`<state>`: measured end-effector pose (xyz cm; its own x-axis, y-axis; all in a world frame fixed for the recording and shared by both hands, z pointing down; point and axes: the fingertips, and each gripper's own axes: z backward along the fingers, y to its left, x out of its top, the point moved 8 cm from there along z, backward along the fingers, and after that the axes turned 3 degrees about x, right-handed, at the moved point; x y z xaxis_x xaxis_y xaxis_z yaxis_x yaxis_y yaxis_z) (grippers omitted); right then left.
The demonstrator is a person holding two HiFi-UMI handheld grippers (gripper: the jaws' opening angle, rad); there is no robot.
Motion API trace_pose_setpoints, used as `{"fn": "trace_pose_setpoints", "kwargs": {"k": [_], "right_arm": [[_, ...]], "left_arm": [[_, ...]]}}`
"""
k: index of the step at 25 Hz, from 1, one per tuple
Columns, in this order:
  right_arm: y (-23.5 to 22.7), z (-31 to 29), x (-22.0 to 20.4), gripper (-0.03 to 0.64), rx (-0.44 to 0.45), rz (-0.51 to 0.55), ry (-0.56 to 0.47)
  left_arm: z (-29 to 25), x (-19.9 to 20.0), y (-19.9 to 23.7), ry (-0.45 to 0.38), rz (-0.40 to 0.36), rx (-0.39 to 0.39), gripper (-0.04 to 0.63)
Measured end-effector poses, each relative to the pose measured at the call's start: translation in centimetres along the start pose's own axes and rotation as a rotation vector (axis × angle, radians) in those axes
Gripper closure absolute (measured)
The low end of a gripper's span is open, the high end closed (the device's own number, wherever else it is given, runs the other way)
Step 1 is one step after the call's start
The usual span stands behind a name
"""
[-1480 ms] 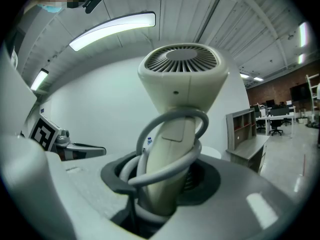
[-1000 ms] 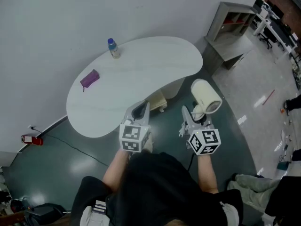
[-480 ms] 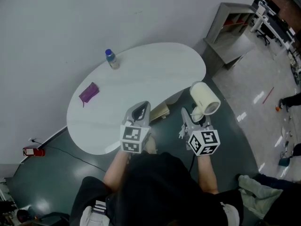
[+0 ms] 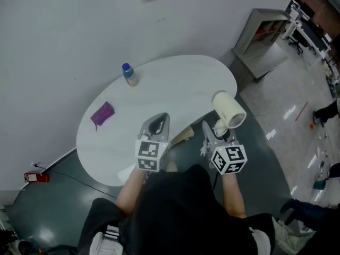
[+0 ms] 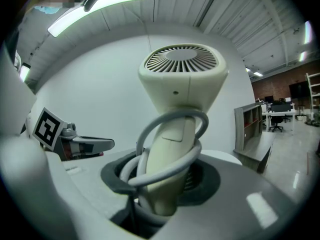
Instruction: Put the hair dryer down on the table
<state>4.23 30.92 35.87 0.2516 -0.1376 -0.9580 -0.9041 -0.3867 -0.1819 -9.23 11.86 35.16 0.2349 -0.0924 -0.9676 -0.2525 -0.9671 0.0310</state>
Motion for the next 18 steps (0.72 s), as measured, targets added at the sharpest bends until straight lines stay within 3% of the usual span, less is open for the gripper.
{"fn": "trace_pose_setpoints", "kwargs": {"k": [10,18], "right_arm": [[1.4,-5.6,0.6,0.423,0.078,0.021,0.042],[1.3,-12.2,0.8,0.423,0.228,0.052,0.115]], "left_arm": [[-0.3,-0.4,4.6,0.003,0.042,0.084,0.589],[-1.7,-0.9,7.6,0.03,0.087,0.229,0.589]]}}
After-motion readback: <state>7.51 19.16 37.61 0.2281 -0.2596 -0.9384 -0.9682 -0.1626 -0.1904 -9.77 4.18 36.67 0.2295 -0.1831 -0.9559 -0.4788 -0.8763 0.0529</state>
